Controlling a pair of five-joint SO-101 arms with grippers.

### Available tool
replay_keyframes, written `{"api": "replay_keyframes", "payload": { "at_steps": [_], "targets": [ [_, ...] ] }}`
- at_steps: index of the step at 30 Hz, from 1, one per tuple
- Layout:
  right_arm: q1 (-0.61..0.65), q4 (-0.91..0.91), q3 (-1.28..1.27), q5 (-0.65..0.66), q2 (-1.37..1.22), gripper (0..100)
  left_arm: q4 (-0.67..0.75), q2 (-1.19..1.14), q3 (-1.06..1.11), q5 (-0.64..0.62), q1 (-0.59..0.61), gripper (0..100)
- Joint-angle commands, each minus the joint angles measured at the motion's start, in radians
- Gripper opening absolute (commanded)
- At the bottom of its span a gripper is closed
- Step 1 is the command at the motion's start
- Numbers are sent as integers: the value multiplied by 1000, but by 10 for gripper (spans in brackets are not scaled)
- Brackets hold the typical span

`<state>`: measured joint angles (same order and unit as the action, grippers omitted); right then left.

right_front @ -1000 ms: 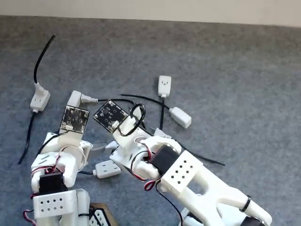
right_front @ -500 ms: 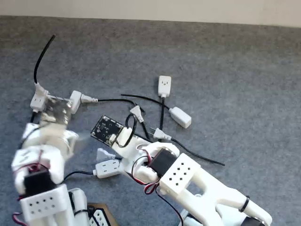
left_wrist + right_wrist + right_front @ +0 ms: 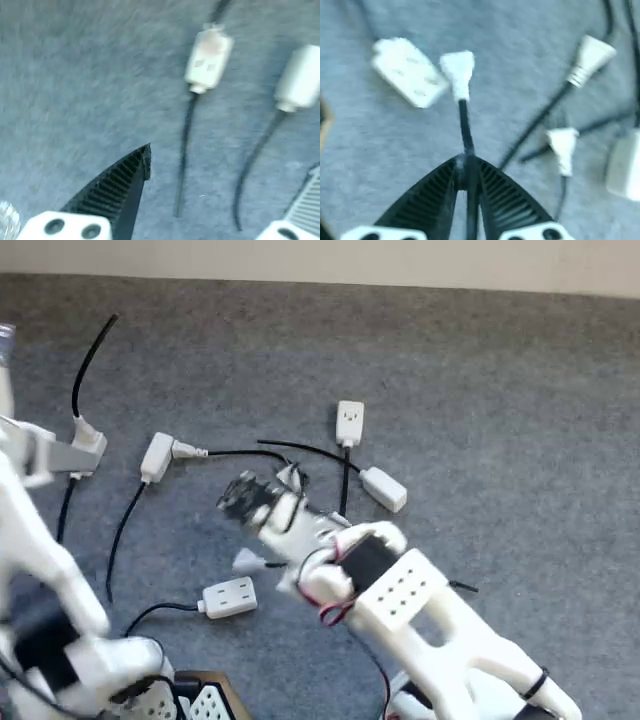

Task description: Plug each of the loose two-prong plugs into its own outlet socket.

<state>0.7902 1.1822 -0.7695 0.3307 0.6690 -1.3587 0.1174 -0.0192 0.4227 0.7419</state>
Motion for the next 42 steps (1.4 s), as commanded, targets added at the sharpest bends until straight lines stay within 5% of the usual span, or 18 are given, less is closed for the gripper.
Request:
{"api": "replay_keyframes", "payload": {
  "at_steps": [1, 10, 14, 19, 25, 30, 38, 42],
  "targets": [
    [-156, -15, -56, 77, 22, 6, -163, -367, -496, 9, 76, 443],
    [-260, -67, -213, 189, 22, 12, -376, -788, -1064, 9, 97, 443],
    [-222, -96, -120, 215, 21, 99, -391, -878, -1178, 9, 96, 443],
    [-70, -165, -58, 249, -62, 206, -394, -900, -1191, 9, 97, 441],
    [74, -265, 45, 307, -374, 216, -394, -900, -1194, 17, 99, 441],
    [82, -344, 150, 437, -604, 217, -394, -901, -1191, 58, 113, 441],
    [81, -349, 262, 440, -768, 209, -391, -901, -1196, 86, 142, 442],
    [82, -344, 262, 445, -796, 81, -391, -900, -1196, 87, 150, 442]
  ]
}}
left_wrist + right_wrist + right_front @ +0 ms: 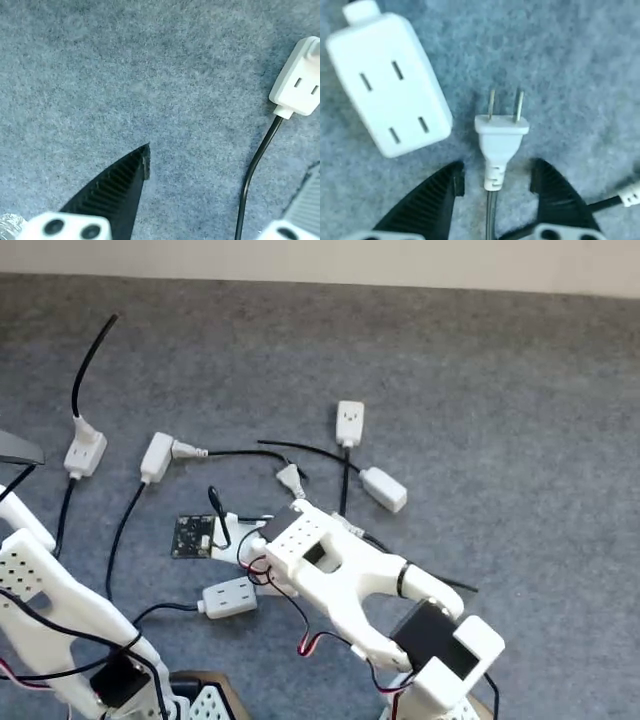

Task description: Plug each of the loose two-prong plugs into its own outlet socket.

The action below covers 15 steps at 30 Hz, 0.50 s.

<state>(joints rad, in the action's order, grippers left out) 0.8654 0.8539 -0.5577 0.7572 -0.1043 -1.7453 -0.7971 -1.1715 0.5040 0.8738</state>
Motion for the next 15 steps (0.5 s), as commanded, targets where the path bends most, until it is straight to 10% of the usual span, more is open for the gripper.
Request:
{"api": "replay_keyframes", "payload": {
  "at_steps": [1, 15],
  "targets": [
    [4, -15, 50, 17, -24, 32, -5, 15, -44, 6, 18, 442],
    [-90, -7, -48, -328, 386, 5, -21, 90, -27, -2, -22, 440]
  ]
}}
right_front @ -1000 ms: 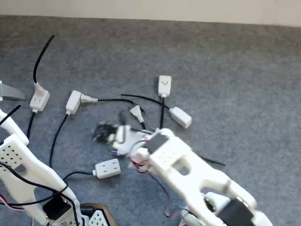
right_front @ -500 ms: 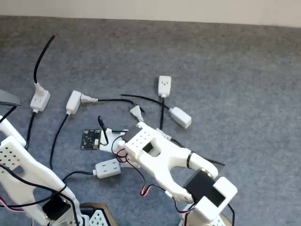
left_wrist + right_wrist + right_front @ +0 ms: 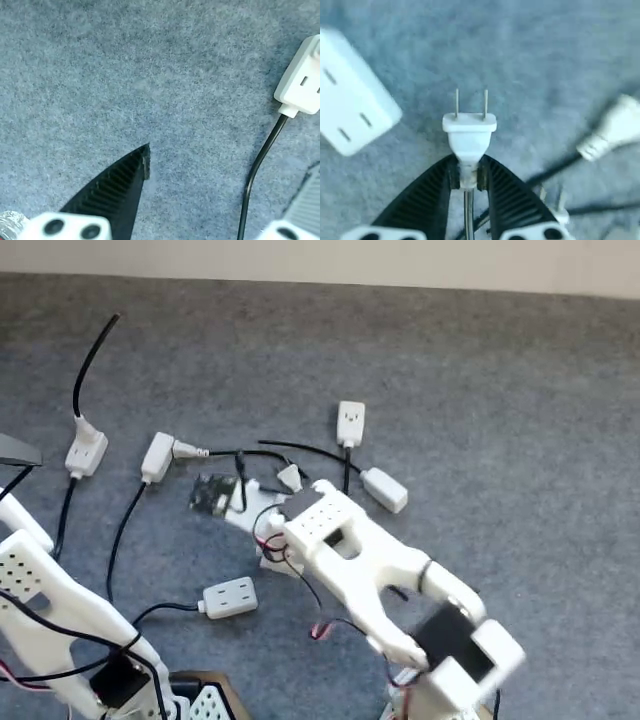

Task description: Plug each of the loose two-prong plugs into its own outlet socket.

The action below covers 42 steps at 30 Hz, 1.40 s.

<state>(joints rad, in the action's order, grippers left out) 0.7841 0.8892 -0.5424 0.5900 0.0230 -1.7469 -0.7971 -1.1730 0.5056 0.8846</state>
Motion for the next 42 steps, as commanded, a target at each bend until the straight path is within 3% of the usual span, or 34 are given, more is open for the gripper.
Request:
{"api": "replay_keyframes", "payload": {
  "at_steps": [1, 5, 13, 19, 26, 34, 42],
  "targets": [
    [4, -84, -111, -206, 334, 5, -20, 117, -2, -3, -44, 440],
    [45, -245, -314, -322, 591, 5, -21, 295, 203, -2, -107, 443],
    [151, -249, -398, -391, 760, 5, 6, 799, 766, 6, -331, 444],
    [179, -282, -444, -404, 769, 5, 219, 1198, 1264, 2, -481, 441],
    [177, -297, -456, -519, 760, 5, 493, 1630, 1710, 3, -498, 443],
    [179, -300, -478, -526, 760, 5, 506, 1948, 1891, -61, -664, 443],
    [180, -300, -478, -522, 760, 5, 506, 1985, 1913, -100, -694, 441]
  ]
}}
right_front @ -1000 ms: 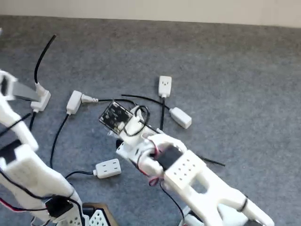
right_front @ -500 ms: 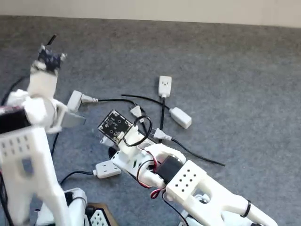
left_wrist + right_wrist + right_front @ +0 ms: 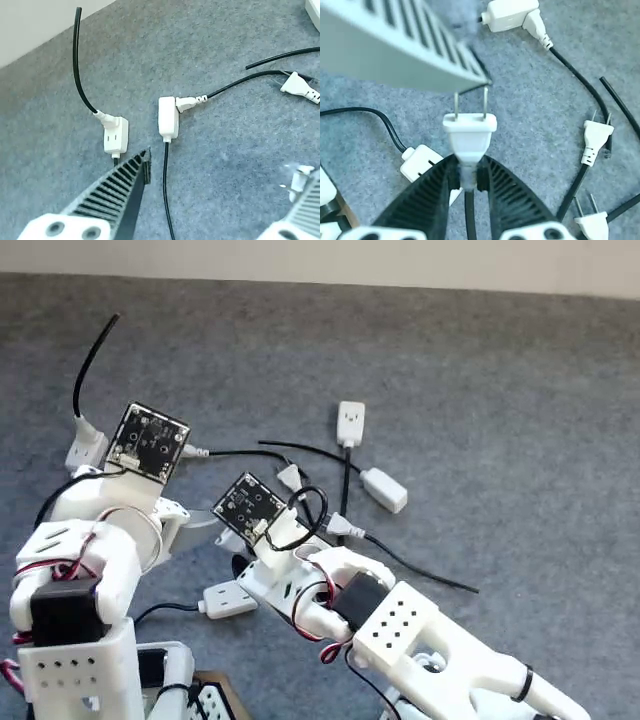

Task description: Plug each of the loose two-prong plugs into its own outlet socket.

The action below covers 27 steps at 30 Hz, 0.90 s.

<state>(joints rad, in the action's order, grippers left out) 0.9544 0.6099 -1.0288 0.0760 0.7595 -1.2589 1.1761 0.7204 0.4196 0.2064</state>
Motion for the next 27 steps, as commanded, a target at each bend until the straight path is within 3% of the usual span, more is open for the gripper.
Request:
{"api": "replay_keyframes", "payload": {
  "at_steps": [1, 9, 21, 27],
  "targets": [
    [15, -19, 10, -11, 24, 5, 23, 12, 42, -14, -16, 441],
    [61, -1, 53, -8, 28, 5, 110, 19, 268, -14, -16, 441],
    [-15, 196, 269, -12, 35, 5, 124, 19, 315, -14, -10, 440],
    [-18, 208, 262, -14, 93, 5, 219, 21, 406, -14, 12, 440]
  ]
}}
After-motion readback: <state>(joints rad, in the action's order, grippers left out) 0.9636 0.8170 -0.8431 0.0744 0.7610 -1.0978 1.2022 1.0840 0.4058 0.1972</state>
